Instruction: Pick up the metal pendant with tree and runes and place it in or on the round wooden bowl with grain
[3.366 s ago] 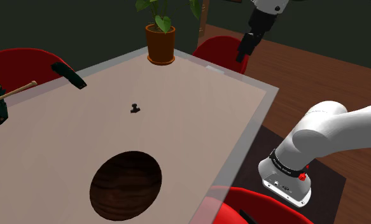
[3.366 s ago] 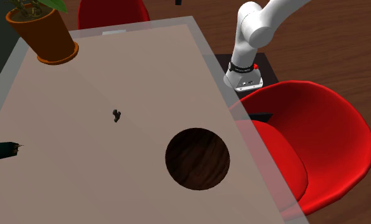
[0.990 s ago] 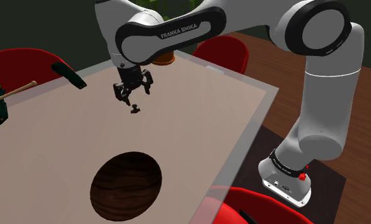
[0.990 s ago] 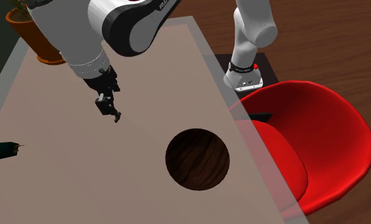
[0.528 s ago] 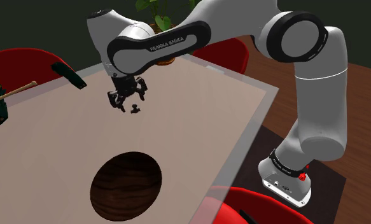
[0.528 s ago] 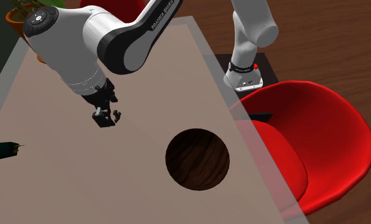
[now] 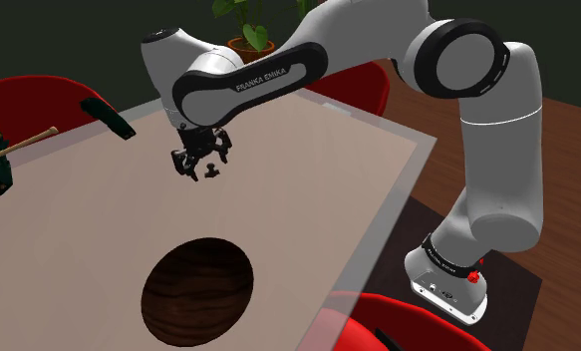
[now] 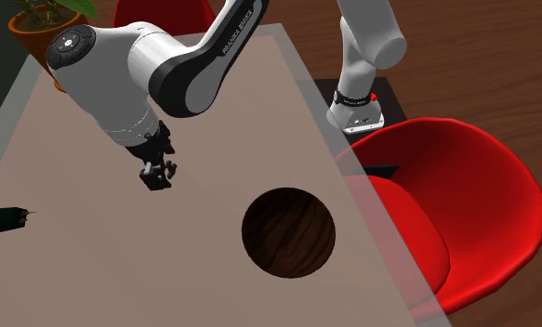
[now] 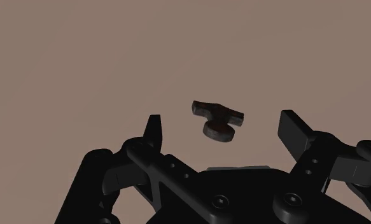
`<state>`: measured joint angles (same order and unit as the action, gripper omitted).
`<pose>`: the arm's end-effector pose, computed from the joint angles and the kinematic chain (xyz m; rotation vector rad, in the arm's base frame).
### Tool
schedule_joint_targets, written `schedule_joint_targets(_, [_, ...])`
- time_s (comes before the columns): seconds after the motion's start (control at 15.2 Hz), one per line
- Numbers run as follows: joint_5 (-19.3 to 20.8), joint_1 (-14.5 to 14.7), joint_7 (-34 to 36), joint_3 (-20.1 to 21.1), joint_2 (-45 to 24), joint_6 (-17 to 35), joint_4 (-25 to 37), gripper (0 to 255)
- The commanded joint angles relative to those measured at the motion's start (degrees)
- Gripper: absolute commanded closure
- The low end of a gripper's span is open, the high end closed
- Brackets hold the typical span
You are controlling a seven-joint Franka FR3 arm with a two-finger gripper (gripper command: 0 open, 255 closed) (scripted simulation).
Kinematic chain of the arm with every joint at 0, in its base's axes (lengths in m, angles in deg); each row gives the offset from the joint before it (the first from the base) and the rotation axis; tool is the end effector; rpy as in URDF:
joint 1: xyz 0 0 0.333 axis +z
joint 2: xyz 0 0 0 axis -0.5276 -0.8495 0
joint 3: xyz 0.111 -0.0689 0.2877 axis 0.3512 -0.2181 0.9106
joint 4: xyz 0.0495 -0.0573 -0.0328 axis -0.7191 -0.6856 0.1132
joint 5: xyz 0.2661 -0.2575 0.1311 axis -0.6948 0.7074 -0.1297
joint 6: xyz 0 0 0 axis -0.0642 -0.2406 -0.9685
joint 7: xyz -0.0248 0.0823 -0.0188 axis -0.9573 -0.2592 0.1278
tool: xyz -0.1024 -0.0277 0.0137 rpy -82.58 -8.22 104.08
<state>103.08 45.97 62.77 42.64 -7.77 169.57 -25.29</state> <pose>0.5698 0.3895 0.3709 3.0291 0.0654 -0.0428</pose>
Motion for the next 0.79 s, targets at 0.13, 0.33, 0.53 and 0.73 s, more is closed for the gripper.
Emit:
schedule_joint_targets(0.13, [0.0, 0.0, 0.0, 0.0, 0.0, 0.0, 0.0, 255])
schedule_joint_targets(0.33, [0.0, 0.0, 0.0, 0.0, 0.0, 0.0, 0.0, 255])
schedule_joint_targets(0.53, [0.0, 0.0, 0.0, 0.0, 0.0, 0.0, 0.0, 255])
schedule_joint_targets(0.73, [0.0, 0.0, 0.0, 0.0, 0.0, 0.0, 0.0, 255])
